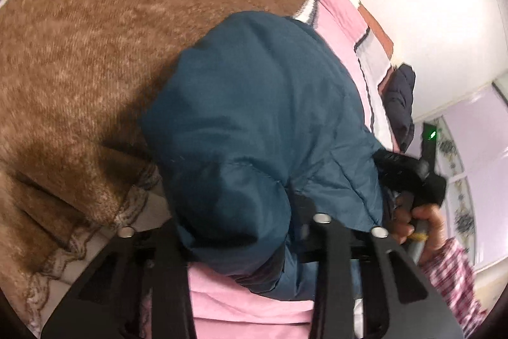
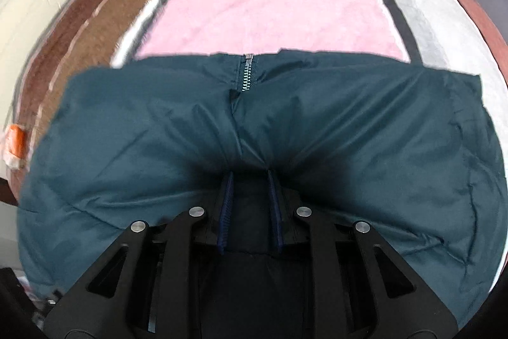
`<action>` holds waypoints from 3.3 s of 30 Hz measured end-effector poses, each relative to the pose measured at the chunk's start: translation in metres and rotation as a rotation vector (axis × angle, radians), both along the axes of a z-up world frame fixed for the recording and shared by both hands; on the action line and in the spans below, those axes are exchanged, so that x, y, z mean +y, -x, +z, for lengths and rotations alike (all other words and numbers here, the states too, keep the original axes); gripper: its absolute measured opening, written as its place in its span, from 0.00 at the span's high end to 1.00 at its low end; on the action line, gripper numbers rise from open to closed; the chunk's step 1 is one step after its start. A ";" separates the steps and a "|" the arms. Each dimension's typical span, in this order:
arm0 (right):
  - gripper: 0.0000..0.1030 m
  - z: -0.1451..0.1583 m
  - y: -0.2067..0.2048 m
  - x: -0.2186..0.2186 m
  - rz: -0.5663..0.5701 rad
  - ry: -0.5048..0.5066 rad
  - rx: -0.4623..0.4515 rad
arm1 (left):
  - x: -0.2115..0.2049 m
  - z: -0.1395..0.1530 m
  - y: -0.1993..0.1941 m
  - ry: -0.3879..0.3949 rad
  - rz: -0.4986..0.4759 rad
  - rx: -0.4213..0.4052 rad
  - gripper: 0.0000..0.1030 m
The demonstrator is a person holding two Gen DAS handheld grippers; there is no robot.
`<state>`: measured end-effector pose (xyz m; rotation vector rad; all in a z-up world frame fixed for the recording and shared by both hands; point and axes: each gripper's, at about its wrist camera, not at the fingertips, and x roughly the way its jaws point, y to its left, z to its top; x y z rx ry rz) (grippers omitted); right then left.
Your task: Fold large clothes
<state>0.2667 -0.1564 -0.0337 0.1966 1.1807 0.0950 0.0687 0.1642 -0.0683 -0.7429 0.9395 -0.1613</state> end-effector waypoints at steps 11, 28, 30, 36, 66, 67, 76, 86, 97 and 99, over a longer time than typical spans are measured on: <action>0.88 0.046 0.159 -0.004 0.174 -0.162 -0.083 | -0.006 0.029 0.011 -0.085 -0.031 -0.078 0.73; 0.93 -0.039 0.159 -0.015 0.131 -0.269 0.085 | -0.128 0.141 0.037 -0.395 -0.295 -0.413 0.74; 0.93 -0.022 0.169 -0.028 0.124 -0.310 0.055 | -0.151 0.155 0.042 -0.455 -0.339 -0.479 0.74; 0.93 0.031 0.218 -0.132 -0.085 -0.281 -0.173 | -0.207 0.169 0.054 -0.525 -0.472 -0.569 0.74; 0.88 0.001 0.294 -0.312 -0.454 -0.604 -0.173 | -0.386 0.084 0.044 -0.543 -1.020 -0.423 0.36; 0.88 0.005 0.301 -0.311 -0.459 -0.600 -0.185 | -0.382 0.091 0.044 -0.502 -1.015 -0.405 0.34; 0.88 0.052 0.326 -0.315 -0.449 -0.520 -0.309 | -0.343 0.140 0.045 -0.158 -0.994 -0.354 0.31; 0.88 0.093 0.276 -0.200 -0.068 -0.369 -0.335 | -0.309 0.174 -0.032 -0.403 -0.691 -0.449 0.54; 0.93 -0.003 0.225 -0.192 -0.158 -0.291 -0.043 | -0.331 0.121 -0.133 -0.451 -0.637 -0.159 0.55; 0.96 -0.020 0.222 -0.196 -0.183 -0.319 -0.019 | -0.341 0.105 -0.140 -0.463 -0.642 -0.116 0.55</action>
